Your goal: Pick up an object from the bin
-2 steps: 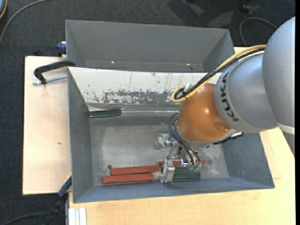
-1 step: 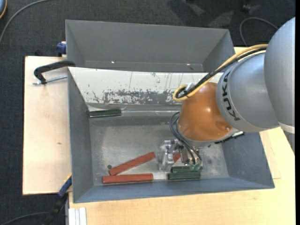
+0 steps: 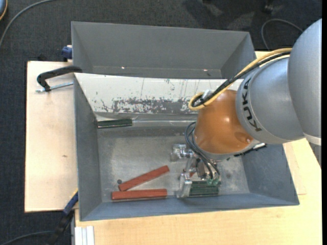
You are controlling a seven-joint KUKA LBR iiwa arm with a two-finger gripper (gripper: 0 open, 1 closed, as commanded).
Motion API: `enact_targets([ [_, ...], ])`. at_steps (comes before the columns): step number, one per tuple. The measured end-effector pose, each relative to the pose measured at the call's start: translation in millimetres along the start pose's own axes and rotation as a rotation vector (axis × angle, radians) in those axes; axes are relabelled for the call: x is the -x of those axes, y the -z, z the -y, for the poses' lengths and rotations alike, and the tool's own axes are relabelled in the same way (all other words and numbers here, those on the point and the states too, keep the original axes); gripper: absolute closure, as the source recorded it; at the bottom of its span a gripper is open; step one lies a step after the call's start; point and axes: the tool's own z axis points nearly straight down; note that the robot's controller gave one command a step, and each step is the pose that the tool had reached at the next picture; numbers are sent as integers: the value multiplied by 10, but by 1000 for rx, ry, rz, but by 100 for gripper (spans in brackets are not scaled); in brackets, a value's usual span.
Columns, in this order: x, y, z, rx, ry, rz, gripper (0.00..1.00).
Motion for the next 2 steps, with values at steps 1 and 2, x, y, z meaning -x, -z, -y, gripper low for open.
enact_targets([
  [1,187,4,291,-2,198,6,0],
  [2,184,3,280,0,198,5,100],
])
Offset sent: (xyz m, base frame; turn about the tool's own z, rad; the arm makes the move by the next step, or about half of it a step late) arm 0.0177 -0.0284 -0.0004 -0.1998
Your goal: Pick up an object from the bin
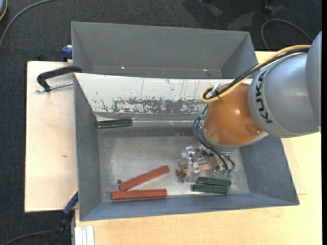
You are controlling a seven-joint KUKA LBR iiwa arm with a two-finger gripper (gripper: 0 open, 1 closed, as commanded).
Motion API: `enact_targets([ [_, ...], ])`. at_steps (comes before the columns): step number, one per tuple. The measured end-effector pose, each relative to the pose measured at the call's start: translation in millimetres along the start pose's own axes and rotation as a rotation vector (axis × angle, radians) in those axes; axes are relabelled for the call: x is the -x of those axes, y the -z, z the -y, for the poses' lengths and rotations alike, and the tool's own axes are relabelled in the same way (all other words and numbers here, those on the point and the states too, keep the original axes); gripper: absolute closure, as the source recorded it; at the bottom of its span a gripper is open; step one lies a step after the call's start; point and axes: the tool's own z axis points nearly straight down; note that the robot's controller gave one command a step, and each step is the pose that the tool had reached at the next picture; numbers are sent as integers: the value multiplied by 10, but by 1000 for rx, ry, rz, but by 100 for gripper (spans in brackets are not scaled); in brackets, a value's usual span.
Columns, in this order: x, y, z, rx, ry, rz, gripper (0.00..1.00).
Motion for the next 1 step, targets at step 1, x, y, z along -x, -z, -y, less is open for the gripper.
enact_targets([
  [1,213,1420,-188,-1,4,11,100],
])
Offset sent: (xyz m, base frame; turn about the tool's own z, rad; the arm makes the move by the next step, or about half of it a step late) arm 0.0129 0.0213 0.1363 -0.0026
